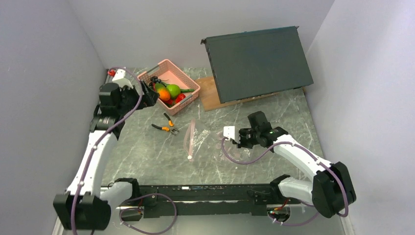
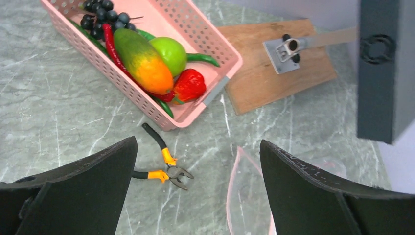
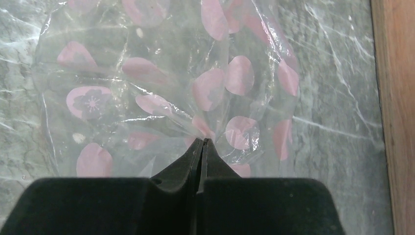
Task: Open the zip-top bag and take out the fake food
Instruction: Place the fake fruit in the bin, then reset both arms
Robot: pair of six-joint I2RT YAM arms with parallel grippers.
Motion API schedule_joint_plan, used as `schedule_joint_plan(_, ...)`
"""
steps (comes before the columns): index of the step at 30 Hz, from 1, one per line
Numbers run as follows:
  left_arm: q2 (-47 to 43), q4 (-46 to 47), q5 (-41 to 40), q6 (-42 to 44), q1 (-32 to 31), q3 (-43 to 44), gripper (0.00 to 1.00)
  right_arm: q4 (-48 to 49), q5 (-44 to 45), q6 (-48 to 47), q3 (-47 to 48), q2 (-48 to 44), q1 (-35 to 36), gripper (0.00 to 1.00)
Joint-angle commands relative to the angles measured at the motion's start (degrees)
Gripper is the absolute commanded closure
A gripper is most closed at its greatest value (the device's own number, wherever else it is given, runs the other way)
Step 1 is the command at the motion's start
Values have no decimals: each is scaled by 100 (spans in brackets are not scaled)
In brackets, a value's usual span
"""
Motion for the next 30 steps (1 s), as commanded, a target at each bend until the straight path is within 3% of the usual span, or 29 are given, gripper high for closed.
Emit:
schedule_joint_plan(1, -718, 178, 705, 210, 64, -326, 1, -210, -328, -134, 45, -372, -474, 100)
schedule_joint_plan(7, -1618, -368, 916, 831, 64, -765, 1, -355, -522, -259, -5, -833, -1761, 99)
schedule_joint_plan(11, -2365, -397, 732, 1083, 58, -1262, 1, -276, -608, -83, 3, -980, -2621, 92)
schedule_joint_plan(16, -2951, -331, 640, 1182, 64, -1952, 1, -400, -869, 2, 97, -1009, -3452, 49)
schedule_joint_plan(19, -3076, -557, 674, 1293, 61, -1916, 1, -523, -1097, 117, 209, -1280, -3854, 31)
schedule_joint_plan(25, -3411, -551, 633, 1255, 65, -2010, 1, -1412, -1758, 473, 941, -2007, -4256, 11)
schedule_joint_plan(27, -3509, -540, 633, 1256, 63, -2043, 1, -1520, -1765, 1328, 1371, -2115, -4265, 2)
schedule_joint_plan(30, -3637, -598, 564, 1286, 52, -2056, 1, -1707, -1832, 2288, 1908, -2145, -4266, 0)
